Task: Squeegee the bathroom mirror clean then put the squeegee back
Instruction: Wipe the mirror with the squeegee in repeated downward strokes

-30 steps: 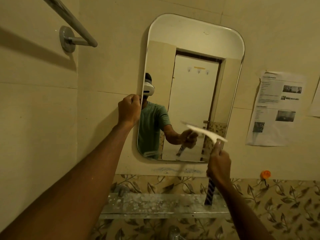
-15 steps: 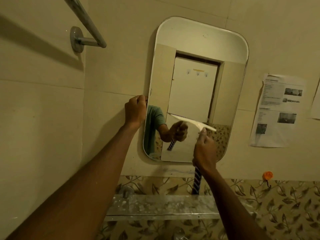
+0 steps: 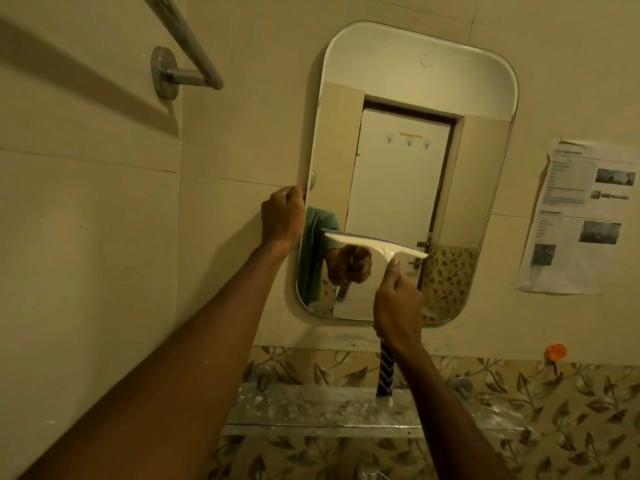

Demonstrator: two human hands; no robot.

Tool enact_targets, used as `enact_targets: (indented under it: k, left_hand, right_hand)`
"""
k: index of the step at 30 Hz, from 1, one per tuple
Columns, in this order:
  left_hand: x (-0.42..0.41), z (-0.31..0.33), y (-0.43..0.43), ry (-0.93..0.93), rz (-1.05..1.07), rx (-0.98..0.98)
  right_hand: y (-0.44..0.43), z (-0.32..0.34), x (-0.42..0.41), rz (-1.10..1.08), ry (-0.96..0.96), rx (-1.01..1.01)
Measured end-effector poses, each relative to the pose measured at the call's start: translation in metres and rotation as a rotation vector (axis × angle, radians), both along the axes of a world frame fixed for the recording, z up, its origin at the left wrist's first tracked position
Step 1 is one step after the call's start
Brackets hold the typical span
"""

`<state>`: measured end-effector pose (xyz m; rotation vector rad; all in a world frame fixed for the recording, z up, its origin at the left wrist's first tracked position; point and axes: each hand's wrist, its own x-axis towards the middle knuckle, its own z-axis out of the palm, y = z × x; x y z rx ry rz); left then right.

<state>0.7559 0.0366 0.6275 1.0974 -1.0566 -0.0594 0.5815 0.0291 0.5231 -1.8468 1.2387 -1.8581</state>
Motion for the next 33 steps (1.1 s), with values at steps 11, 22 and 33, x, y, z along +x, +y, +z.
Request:
enact_targets:
  k: [11, 22, 33]
  left_hand:
    - [0.005, 0.002, -0.004, -0.200, 0.091, 0.143]
    - [0.010, 0.004, 0.004, -0.098, -0.031, 0.164]
    - [0.008, -0.001, 0.009, -0.117, -0.048, 0.158]
  right_hand:
    - [0.015, -0.050, 0.013, 0.003, 0.066, 0.121]
    - [0.021, -0.078, 0.034, -0.031, 0.243, 0.048]
    - [0.009, -0.020, 0.029, 0.036, 0.175, 0.003]
